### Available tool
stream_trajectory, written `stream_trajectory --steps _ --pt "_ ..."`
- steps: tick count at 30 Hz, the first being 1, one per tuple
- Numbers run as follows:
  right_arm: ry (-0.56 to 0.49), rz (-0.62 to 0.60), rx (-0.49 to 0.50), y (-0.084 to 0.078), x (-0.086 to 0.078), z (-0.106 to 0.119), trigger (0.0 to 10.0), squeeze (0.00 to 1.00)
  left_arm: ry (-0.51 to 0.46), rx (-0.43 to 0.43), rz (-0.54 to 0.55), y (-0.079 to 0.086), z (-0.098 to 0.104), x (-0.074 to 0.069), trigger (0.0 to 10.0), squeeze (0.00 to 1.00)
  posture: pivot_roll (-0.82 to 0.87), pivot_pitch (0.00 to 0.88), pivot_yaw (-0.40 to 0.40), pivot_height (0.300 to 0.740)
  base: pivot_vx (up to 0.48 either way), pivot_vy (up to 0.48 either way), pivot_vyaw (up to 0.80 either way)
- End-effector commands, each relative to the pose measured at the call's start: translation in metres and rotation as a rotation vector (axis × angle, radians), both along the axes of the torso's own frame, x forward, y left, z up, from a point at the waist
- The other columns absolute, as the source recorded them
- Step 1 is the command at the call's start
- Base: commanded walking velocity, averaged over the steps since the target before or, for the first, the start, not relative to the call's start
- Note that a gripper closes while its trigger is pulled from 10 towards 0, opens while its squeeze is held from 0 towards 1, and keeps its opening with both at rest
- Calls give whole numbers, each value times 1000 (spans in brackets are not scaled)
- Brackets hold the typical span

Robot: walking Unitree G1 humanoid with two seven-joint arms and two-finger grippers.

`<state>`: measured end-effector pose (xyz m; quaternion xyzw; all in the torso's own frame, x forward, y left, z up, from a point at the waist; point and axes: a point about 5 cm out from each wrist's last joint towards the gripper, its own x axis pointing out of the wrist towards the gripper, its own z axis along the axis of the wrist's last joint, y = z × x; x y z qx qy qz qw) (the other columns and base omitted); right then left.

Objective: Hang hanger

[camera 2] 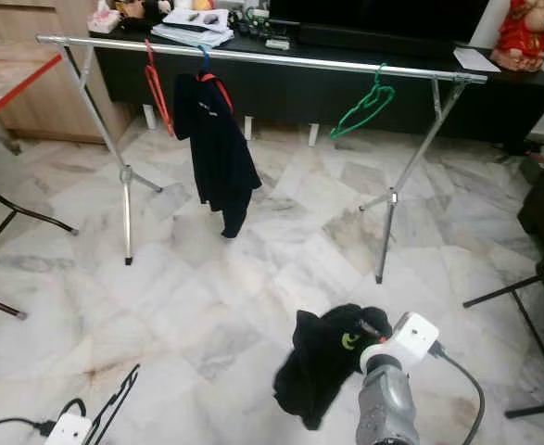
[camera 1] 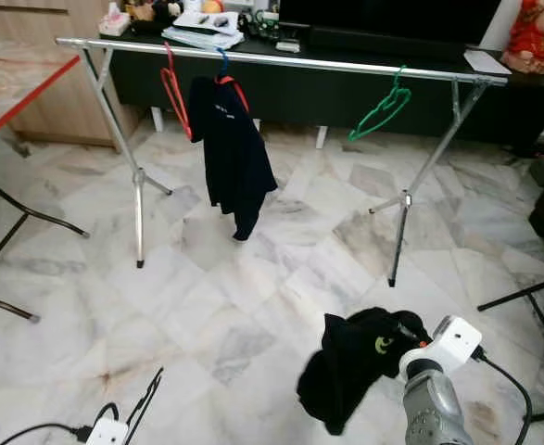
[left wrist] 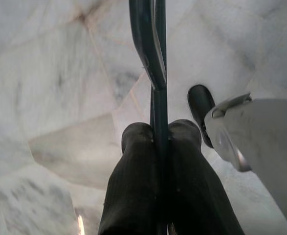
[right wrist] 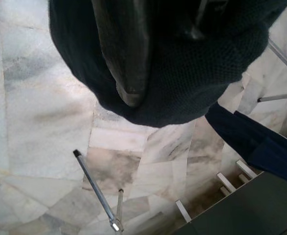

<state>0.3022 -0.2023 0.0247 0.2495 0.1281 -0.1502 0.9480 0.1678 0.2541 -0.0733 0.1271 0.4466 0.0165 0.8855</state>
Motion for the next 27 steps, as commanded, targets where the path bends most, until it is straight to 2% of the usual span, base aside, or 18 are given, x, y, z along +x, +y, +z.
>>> stream_trajectory --steps 1,5,8,10,16,27 --pt "-30 -6 -42 -4 -1 6 10000 0 28 -16 51 -1 -7 -15 10000 0 5 81 -57 740 0 0 0" --pt "-39 -20 -62 -9 -4 7 10000 0 4 -41 114 -6 -9 -16 10000 0 6 62 -69 740 0 0 0" --pt "-56 -17 -89 -9 -4 10 10000 0 -8 -53 123 -8 -9 -14 10000 0 -6 52 -58 740 0 0 0" --pt "-60 7 -134 -5 -3 12 10000 0 23 -42 107 -9 -11 -16 10000 0 -16 33 -52 740 0 0 0" --pt "-50 71 -172 6 -8 7 10000 0 -1 -50 139 -8 -8 -11 10000 0 3 6 -43 740 0 0 0" --pt "-41 83 -172 18 -8 5 10000 0 7 -39 138 -3 -7 -9 10000 0 25 0 -27 740 0 449 0"
